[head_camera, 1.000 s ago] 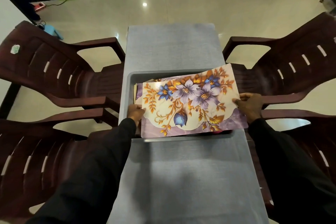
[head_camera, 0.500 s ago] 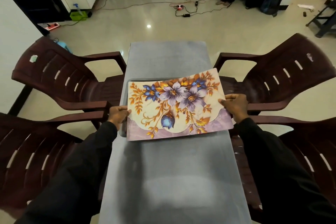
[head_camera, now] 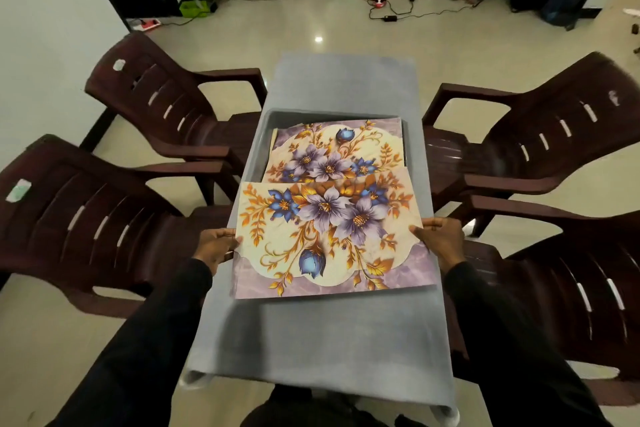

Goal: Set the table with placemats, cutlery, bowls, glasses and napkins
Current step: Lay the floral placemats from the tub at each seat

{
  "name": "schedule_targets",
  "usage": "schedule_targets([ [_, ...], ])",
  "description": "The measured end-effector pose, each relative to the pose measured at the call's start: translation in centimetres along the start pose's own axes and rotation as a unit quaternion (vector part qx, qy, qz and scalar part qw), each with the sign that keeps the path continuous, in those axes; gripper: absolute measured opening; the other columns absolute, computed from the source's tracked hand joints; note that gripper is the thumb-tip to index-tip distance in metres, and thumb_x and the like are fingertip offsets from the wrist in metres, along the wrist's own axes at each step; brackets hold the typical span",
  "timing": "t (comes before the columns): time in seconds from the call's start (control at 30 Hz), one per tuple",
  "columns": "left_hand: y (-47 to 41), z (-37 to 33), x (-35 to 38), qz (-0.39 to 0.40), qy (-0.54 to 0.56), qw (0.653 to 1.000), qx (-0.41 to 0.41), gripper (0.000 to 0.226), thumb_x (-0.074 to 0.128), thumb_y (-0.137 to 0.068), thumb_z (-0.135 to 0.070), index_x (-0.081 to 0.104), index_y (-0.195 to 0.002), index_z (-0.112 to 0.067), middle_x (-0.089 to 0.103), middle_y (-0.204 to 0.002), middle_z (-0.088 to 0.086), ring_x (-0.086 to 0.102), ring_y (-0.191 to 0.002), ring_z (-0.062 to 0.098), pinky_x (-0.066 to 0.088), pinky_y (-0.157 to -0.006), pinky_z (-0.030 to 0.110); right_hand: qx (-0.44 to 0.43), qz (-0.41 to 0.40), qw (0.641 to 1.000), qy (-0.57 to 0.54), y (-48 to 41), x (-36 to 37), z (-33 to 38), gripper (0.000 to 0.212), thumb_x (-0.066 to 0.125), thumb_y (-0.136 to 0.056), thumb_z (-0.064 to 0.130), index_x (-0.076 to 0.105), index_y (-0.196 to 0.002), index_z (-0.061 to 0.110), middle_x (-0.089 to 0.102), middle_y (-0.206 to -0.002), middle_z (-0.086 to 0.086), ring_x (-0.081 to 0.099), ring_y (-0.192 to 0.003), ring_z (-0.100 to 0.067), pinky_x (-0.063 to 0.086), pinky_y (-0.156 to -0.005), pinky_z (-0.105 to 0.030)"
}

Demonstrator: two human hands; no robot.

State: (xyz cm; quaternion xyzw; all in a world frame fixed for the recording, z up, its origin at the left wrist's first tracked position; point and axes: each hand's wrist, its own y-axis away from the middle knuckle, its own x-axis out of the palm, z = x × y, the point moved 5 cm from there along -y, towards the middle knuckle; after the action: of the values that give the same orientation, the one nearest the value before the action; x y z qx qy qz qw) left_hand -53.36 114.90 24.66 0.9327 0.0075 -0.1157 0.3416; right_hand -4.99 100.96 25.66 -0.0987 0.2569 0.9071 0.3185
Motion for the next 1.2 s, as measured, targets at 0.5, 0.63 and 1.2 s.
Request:
schedule_targets([
  [0.5,1.9,12.1,-1.4,-0.038,-0.047,0.997,-0.044,0.015,0.068,-0.092,0.007,0.069,-0.108,0.005,0.070,-0.107,0.014,0.066,-0.098,0.031,0.054,-0.076,0.035,0.029,-0.052,0.996,0.072,8.1,1.8,-11.3,0.020,0.086,-0.075,0.001,0.071,-0.083,-0.010,0.071,-0.079,-0.013,0.068,-0.074,-0.030,0.052,-0.066,-0.025],
  [0.63,0.9,14.4,-1.3,-0.028,-0.067,0.996,-0.043,0.013,0.073,-0.090,0.005,0.070,-0.089,-0.007,0.074,-0.107,0.016,0.069,-0.095,0.030,0.058,-0.081,0.039,0.032,-0.079,0.989,0.122,7.9,2.6,-12.2,0.021,0.090,-0.071,0.007,0.072,-0.076,-0.003,0.072,-0.077,-0.012,0.071,-0.076,-0.032,0.059,-0.070,-0.036],
  [1.2,2.5,13.6,-0.6,0.030,-0.182,0.977,0.106,0.029,0.076,-0.088,0.003,0.068,-0.116,-0.001,0.067,-0.110,0.012,0.066,-0.098,0.027,0.052,-0.071,0.023,-0.031,-0.034,0.940,0.338,15.3,13.8,-14.5,0.068,0.062,-0.098,0.040,0.039,-0.148,-0.001,0.039,-0.155,-0.022,0.034,-0.145,-0.037,0.028,-0.119,-0.044],
])
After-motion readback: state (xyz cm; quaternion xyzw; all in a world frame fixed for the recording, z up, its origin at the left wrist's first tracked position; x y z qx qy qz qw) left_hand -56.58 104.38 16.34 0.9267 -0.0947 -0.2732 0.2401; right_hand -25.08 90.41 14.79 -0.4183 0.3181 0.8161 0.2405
